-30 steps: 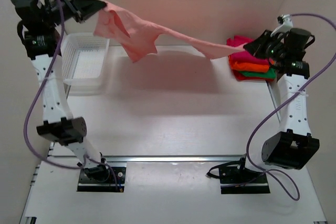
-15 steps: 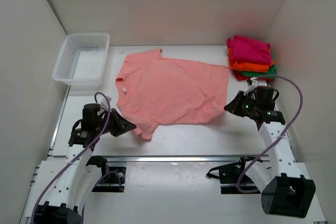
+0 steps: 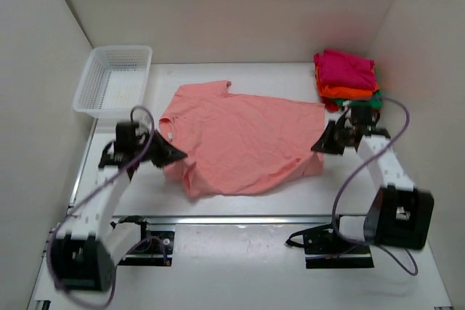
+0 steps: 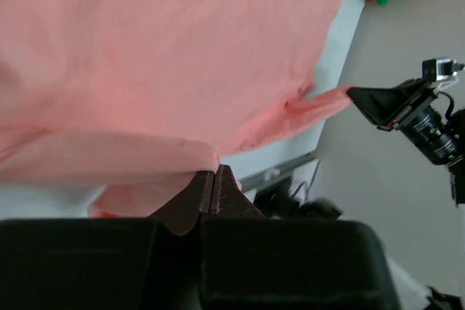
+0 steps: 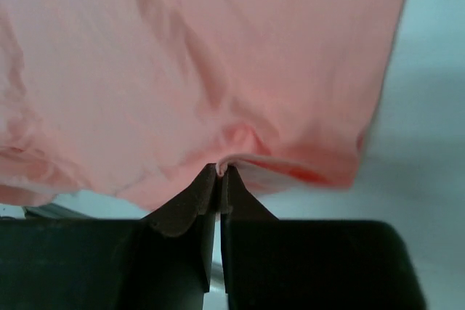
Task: Fold and stack the t-shirts
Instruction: Flatten out the tshirt
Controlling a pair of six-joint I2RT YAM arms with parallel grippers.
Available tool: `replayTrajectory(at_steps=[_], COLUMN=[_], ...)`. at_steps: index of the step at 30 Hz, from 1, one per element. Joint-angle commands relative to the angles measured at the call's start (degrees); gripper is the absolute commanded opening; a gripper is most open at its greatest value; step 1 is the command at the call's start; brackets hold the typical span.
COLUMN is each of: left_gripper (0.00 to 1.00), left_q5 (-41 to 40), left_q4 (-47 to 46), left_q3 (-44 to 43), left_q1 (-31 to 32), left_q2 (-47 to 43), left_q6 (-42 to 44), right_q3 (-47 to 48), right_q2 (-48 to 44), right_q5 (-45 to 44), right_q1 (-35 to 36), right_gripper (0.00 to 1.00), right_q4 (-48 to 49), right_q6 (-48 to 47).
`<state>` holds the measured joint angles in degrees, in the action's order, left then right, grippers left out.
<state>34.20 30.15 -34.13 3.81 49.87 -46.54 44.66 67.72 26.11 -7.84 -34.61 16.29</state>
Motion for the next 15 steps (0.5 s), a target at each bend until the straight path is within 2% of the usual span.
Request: replayTrajectory(at_steps=[1, 2, 3, 5, 6, 7, 8, 9, 10, 11, 12, 13, 15], left_gripper=[0.0, 0.0, 0.0, 0.0, 0.0, 0.0, 0.0, 0.0, 0.0, 0.0, 0.0, 0.0, 0.0], left_q5=[2.3, 0.8, 0.4, 0.6, 1.2, 2.8, 3.7, 4.1, 5.6, 8.6, 10.7, 14.8, 15.9], left_q4=[-11.5, -9.3, -8.0, -4.3, -0.7, 0.7, 4.5, 8.0, 9.0, 7.5, 2.5, -2.6, -2.0], left_q3=[-19.6, -29.2, -34.0, -56.6, -63.4, -76.7, -90.4, -96.9, -108.1, -112.9, -111.7, -106.5, -104.6], left_q1=[-5.6, -5.7, -7.1, -8.6, -10.4, -11.2, -13.1, -14.3, -14.8, -16.6, -18.0, -19.5, -21.0], left_q2=[18.0, 21.5, 27.4, 37.1, 43.7, 49.7, 52.4, 56.9, 60.1, 60.6, 59.5, 55.7, 52.3], left_q6=[5.5, 8.2, 8.4, 10.5, 10.2, 10.1, 8.5, 7.8, 5.5, 1.8, 0.0, -4.0, -3.6], right_q3=[20.3, 28.5, 32.6, 49.6, 59.0, 63.8, 73.7, 83.1, 85.9, 83.9, 82.0, 78.5, 74.0], right_q2=[14.1, 16.0, 19.5, 25.2, 29.3, 33.1, 35.1, 38.0, 38.7, 35.1, 32.8, 29.1, 22.7], right_q5=[3.8, 3.1, 2.1, 0.7, 0.4, 0.6, 0.8, 1.5, 1.5, 3.8, 5.0, 6.4, 7.4], right_q1=[1.2, 2.1, 2.2, 2.7, 2.7, 3.1, 2.8, 2.6, 2.6, 1.2, 0.5, -1.3, -4.0], right_gripper=[0.0, 0.0, 0.0, 0.0, 0.0, 0.0, 0.0, 0.0, 0.0, 0.0, 0.0, 0.0, 0.01], right_q4=[7.4, 7.2, 6.8, 4.5, 2.8, 0.2, -3.5, -6.5, -7.4, -3.8, -2.0, 0.5, 1.6], right_q6=[-4.8, -5.6, -5.6, -6.3, -6.4, -6.8, -6.9, -7.2, -7.1, -5.8, -5.1, -3.5, -3.8])
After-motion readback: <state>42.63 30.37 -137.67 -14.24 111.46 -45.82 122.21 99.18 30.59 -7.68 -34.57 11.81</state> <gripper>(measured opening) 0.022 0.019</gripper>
